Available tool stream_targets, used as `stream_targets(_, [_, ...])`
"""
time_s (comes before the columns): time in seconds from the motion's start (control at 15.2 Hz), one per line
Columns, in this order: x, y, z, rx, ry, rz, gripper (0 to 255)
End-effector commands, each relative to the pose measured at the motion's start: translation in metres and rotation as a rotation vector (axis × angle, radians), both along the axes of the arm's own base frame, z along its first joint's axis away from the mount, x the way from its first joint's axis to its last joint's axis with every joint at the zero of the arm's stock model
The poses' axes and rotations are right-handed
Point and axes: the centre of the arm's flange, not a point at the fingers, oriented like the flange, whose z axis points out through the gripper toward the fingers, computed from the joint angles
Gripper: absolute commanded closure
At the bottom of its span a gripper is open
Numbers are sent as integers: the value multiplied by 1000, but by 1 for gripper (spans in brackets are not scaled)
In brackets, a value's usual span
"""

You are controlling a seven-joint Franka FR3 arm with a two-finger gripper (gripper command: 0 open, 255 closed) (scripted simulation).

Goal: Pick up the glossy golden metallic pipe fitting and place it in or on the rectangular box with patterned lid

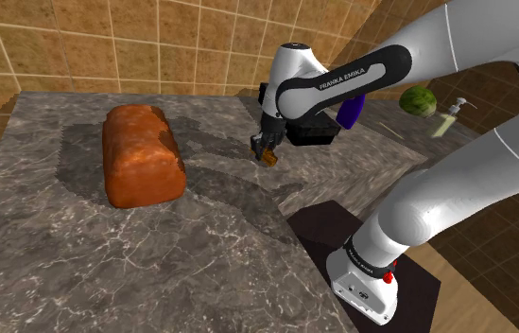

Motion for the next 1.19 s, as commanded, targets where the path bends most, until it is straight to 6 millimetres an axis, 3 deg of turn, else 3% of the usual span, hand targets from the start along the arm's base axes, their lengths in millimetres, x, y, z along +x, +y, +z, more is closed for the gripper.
stream_targets(0.0, [0,0,0,0,0,0,255])
stream_targets(1.12, [0,0,90,0,0,0,255])
